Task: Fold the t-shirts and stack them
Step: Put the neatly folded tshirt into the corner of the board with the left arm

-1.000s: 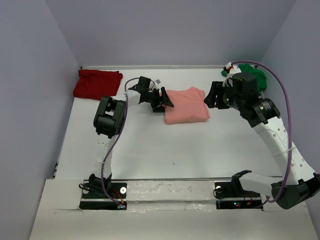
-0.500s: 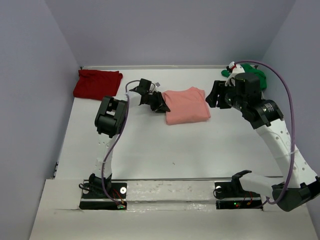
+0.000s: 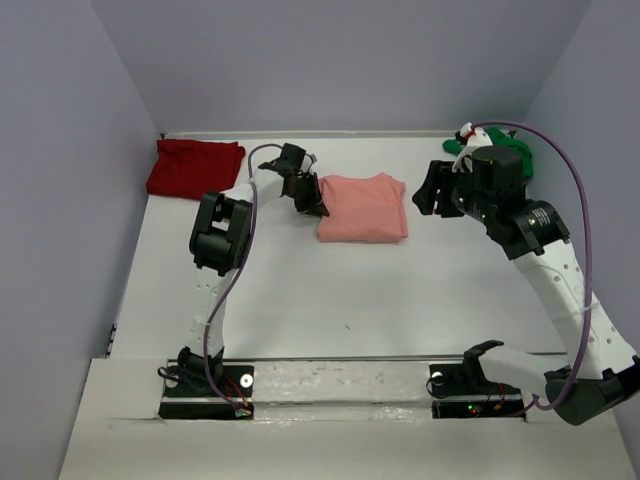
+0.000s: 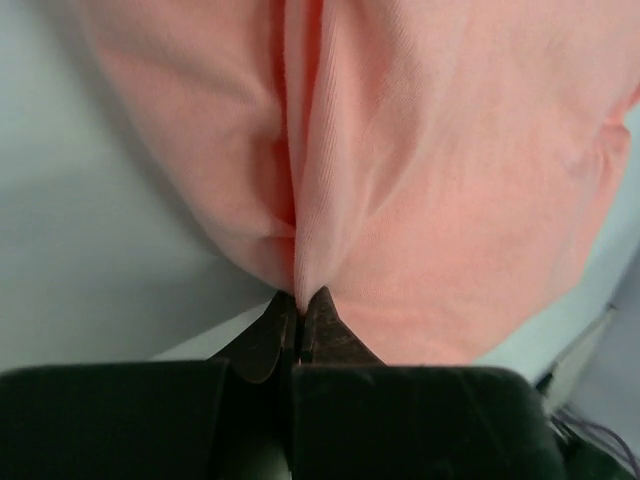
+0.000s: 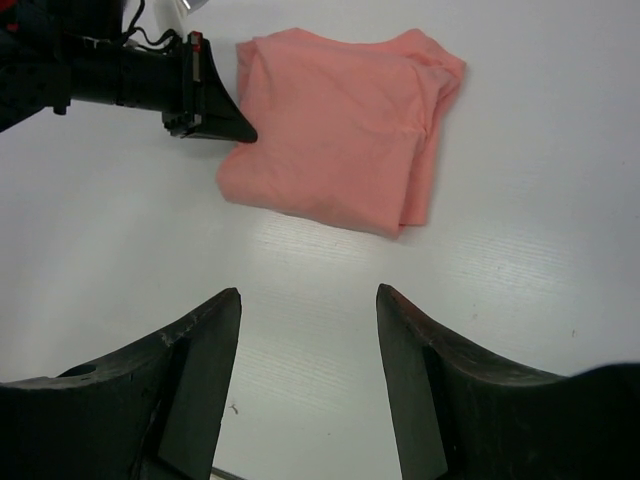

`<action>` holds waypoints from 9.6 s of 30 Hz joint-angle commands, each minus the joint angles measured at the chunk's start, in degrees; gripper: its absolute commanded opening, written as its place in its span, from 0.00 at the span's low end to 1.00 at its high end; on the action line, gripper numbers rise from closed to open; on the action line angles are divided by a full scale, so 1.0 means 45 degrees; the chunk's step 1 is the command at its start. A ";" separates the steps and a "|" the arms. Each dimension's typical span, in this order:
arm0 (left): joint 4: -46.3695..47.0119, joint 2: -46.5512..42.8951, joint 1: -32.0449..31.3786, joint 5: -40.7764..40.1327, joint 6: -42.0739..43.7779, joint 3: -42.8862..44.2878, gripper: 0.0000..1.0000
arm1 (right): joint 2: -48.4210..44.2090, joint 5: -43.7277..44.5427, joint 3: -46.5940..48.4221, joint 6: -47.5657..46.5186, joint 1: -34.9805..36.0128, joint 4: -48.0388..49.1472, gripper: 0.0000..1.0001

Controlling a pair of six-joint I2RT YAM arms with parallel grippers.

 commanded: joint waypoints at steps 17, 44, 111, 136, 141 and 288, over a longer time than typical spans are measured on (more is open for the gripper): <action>-0.5845 -0.0229 0.0792 -0.8236 0.4430 0.6120 0.00 | 0.0200 -0.0428 -0.0836 -0.0174 0.0057 0.0834 0.61; -0.3933 -0.0051 0.1613 -0.4333 0.2970 0.2007 0.00 | 0.1000 -0.1034 0.0004 -0.0175 0.0057 0.0717 0.61; 0.1593 -0.5191 -0.0069 -0.3084 0.0506 -0.7198 0.95 | 0.1725 -0.0975 -0.0699 -0.0291 0.0057 0.1049 0.56; 0.4975 -0.3376 0.1066 0.2700 -0.0081 -0.9058 0.92 | 0.1158 -0.1170 -0.0348 -0.0311 0.0057 0.1127 0.56; 0.4975 -0.2321 0.0929 0.2661 -0.0217 -0.8314 0.92 | 0.0943 -0.1190 -0.0426 -0.0291 0.0057 0.1108 0.56; -0.2954 -0.1498 0.6222 -0.3882 0.4821 0.8522 0.00 | 0.2681 0.0900 -0.2242 0.0079 0.0643 0.1224 0.00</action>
